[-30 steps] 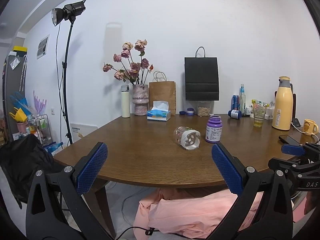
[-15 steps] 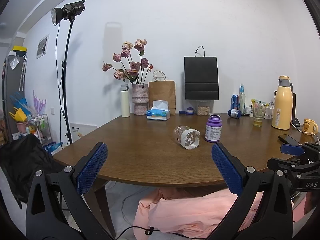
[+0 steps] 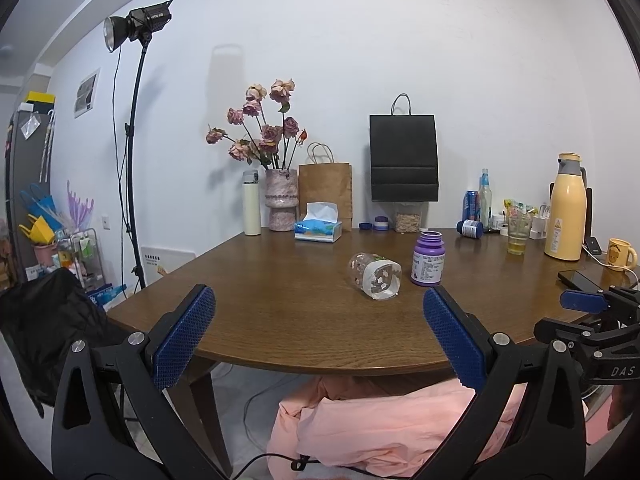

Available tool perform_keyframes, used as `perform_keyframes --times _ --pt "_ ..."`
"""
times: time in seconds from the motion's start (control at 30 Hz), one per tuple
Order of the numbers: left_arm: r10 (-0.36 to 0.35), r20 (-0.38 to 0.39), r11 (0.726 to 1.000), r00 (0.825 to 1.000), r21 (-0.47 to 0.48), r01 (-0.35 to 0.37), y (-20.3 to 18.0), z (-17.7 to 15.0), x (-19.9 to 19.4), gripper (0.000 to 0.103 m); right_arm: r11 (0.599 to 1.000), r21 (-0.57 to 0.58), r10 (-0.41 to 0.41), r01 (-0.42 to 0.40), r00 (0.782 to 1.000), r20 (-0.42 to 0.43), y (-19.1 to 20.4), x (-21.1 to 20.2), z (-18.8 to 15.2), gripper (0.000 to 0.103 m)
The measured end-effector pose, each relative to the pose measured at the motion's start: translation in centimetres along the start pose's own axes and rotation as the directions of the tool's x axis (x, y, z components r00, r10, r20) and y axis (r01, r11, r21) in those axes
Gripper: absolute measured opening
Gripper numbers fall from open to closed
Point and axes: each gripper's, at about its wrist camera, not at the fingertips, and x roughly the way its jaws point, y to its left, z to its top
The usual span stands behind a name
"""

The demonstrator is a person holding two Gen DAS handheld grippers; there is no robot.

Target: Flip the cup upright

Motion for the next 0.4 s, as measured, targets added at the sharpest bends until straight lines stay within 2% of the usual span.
perform_keyframes --times 0.4 --pt "0.003 0.006 1.000 1.000 0.001 -0.003 0.16 0.35 -0.01 0.103 1.000 0.000 -0.001 0.001 1.000 -0.001 0.04 -0.02 0.02 0.080"
